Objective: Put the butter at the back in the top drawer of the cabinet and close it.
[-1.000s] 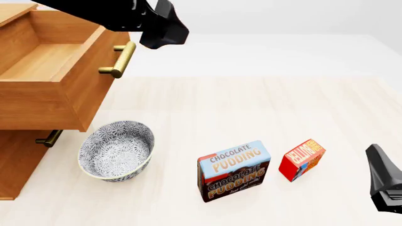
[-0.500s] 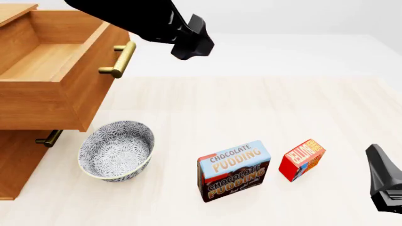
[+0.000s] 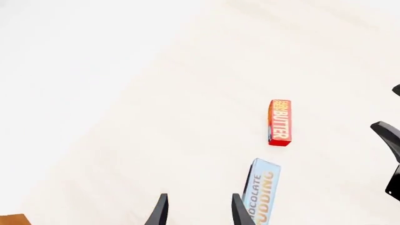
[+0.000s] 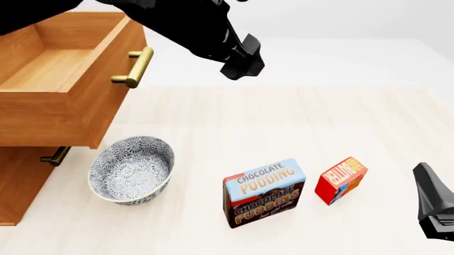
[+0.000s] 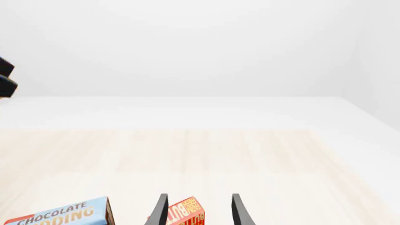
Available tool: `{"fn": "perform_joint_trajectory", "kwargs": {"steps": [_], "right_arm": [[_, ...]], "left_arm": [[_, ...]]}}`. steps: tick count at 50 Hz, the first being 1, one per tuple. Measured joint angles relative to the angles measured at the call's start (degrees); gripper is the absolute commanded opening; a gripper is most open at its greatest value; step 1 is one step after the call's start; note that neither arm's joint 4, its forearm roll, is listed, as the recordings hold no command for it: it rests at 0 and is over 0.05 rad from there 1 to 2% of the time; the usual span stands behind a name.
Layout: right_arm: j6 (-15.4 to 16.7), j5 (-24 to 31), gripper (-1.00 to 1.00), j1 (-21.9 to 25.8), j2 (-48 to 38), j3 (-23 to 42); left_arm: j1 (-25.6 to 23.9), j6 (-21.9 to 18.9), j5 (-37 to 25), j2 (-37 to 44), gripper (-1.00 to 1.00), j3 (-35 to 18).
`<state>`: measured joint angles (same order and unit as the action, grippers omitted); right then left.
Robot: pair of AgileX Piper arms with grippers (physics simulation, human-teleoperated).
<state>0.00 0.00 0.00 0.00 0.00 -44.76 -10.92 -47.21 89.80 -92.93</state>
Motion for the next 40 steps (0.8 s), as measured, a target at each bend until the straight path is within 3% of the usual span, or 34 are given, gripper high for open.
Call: {"fn": "perform_joint_trajectory", "kwargs": {"steps": [40], "right_arm": [[0.0, 0.0, 1.0, 0.0, 0.0, 0.0]], "left_arm": [[-5.84, -0.53, -2.48, 13.2, 1.0, -10.88]]}}
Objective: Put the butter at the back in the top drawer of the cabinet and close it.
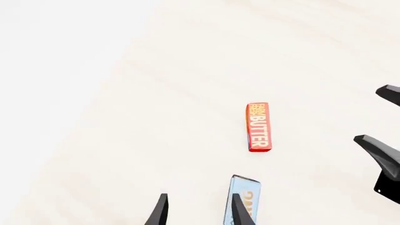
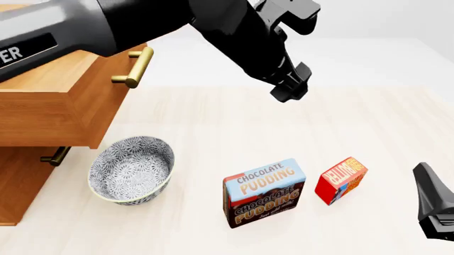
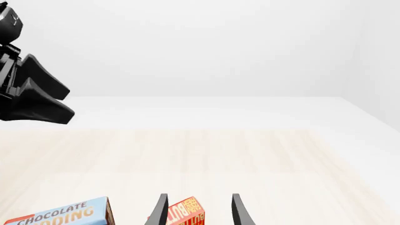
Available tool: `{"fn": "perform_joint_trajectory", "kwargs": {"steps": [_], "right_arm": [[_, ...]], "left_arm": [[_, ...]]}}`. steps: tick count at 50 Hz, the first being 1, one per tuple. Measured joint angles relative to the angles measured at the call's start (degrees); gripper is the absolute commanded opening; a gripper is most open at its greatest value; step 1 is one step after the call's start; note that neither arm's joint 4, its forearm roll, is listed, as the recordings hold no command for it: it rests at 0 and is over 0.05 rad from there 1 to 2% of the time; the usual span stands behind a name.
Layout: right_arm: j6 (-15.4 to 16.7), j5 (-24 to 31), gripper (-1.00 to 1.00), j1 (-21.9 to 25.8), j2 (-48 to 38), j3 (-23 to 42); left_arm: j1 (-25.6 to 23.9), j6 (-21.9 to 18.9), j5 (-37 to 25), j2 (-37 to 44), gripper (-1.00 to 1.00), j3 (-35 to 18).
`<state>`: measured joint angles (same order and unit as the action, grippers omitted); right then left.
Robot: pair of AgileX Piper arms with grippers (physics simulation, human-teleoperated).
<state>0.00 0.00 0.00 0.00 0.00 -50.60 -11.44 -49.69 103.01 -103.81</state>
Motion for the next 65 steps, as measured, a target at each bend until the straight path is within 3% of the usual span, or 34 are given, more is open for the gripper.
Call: {"fn": "perform_joint_trajectory", "kwargs": {"steps": [65], "right_arm": [[0.0, 0.0, 1.0, 0.0, 0.0, 0.0]], "left_arm": [[-6.45, 4.72, -1.39, 14.51, 1.0, -9.21]]}}
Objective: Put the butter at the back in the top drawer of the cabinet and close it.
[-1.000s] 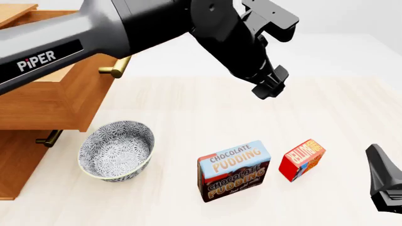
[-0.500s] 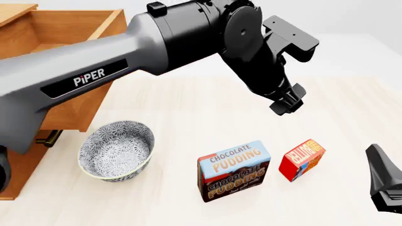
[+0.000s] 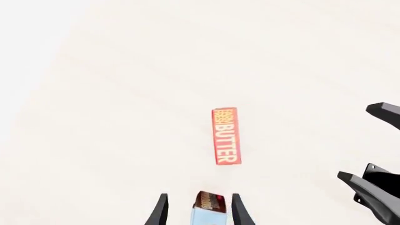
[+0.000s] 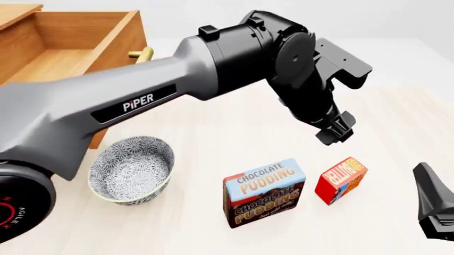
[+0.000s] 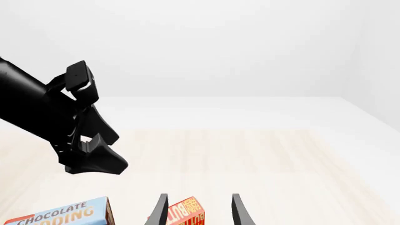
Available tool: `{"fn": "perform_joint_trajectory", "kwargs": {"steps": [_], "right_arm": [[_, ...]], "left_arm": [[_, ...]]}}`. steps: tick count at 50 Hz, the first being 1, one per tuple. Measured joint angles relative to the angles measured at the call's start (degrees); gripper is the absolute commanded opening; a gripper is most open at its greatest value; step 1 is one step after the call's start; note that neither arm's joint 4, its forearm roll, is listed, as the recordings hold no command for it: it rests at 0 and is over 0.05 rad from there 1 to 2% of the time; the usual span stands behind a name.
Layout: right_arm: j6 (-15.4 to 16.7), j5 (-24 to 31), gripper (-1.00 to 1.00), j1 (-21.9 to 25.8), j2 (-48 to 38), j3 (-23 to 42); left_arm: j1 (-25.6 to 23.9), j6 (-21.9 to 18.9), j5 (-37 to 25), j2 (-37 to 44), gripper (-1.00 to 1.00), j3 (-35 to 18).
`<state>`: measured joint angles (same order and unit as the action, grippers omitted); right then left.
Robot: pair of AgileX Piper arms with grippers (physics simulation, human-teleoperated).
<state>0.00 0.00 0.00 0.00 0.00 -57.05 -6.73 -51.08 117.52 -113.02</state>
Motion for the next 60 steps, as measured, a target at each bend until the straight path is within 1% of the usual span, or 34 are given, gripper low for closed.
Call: {"fn": "perform_joint_trajectory", "kwargs": {"steps": [21, 60], "right_arm": [[0.0, 0.0, 1.0, 0.0, 0.0, 0.0], [0.0, 0.0, 1.0, 0.0, 0.0, 0.0]], "left_arm": [[-0.87, 0.56, -0.9, 3.74, 1.0, -3.03], [-2.59, 2.2, -3.81, 10.75, 1.0, -11.38]]}}
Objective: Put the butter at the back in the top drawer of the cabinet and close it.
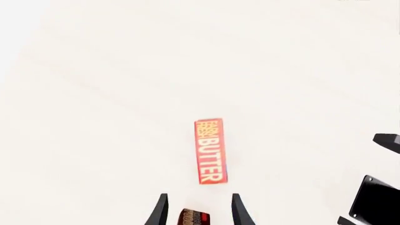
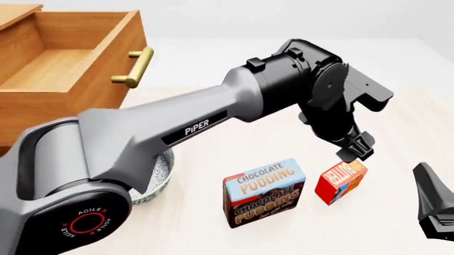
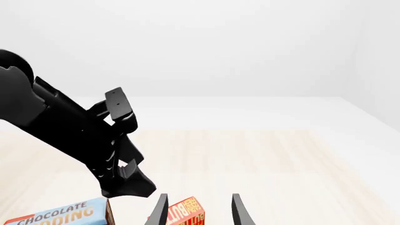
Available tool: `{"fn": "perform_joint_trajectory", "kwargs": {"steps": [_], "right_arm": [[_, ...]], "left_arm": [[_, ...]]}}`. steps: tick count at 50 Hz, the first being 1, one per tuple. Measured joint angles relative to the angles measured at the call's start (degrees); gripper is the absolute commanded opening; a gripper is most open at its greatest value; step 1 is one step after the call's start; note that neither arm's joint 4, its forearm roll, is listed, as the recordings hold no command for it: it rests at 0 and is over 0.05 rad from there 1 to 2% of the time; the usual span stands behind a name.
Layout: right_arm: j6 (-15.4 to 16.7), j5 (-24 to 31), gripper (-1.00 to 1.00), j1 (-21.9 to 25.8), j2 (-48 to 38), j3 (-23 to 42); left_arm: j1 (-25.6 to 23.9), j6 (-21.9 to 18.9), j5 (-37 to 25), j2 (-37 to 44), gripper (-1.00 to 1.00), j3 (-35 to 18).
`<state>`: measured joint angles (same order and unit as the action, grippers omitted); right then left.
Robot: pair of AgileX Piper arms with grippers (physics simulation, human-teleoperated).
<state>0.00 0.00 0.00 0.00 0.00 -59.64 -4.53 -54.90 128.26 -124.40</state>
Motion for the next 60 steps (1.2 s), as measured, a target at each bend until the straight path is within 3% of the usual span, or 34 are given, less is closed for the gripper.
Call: {"fn": "perform_joint_trajectory", "kwargs": {"steps": [60], "right_arm": [[0.0, 0.0, 1.0, 0.0, 0.0, 0.0]], "left_arm": [[-1.14, 2.83, -1.79, 6.7, 1.0, -7.62]]}}
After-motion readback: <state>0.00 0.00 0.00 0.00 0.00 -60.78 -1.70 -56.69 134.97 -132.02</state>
